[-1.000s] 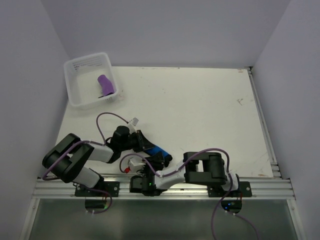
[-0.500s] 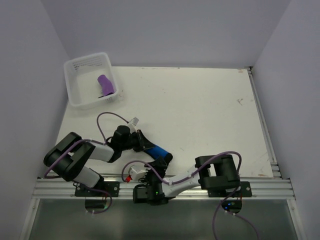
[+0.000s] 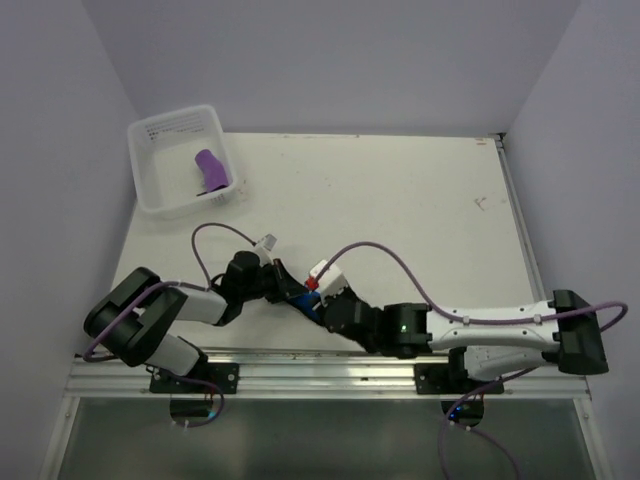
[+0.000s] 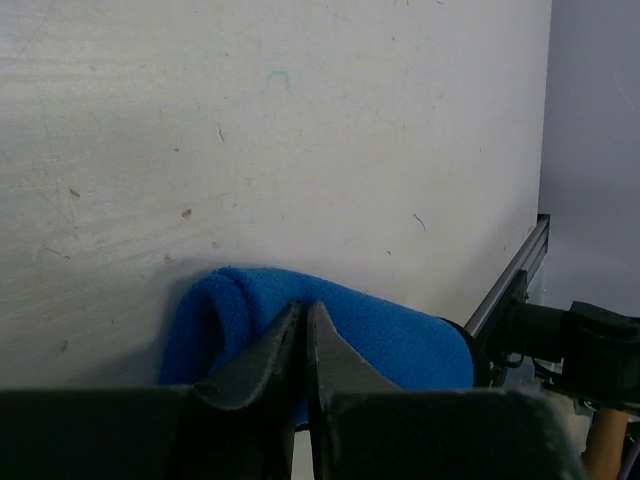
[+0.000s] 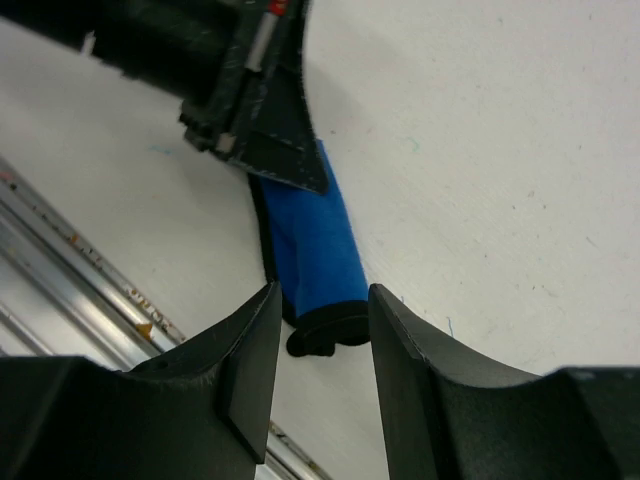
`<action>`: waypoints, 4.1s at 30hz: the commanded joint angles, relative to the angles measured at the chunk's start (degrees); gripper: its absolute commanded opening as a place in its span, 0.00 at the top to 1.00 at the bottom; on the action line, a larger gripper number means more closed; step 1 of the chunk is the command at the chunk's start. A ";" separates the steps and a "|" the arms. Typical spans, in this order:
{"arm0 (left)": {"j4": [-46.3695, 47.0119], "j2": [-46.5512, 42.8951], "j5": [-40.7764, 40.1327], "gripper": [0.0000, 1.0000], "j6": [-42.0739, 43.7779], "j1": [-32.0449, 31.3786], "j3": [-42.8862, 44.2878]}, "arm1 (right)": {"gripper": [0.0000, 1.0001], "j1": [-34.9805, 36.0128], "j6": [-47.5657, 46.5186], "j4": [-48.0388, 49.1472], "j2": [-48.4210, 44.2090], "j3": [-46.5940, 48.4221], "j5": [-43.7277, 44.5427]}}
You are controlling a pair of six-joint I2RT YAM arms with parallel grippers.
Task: Roll the towels
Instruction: Roll the towel, then place the rolled towel into the container
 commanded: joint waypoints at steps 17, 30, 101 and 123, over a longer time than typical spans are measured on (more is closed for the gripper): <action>-5.20 -7.18 -10.62 0.91 7.06 0.04 -6.76 | 0.53 -34.22 18.33 18.81 10.58 -10.58 -53.94; -5.02 -7.98 -10.89 0.92 6.45 0.04 -6.85 | 0.51 -33.53 19.66 27.17 15.94 -12.79 -59.31; -50.30 -4.63 -21.26 0.36 -6.91 -15.78 19.70 | 1.00 5.68 15.26 16.19 27.28 2.51 18.29; -62.58 -6.57 -22.74 1.00 8.28 -2.96 33.20 | 0.33 5.85 22.55 6.19 0.49 -7.42 19.08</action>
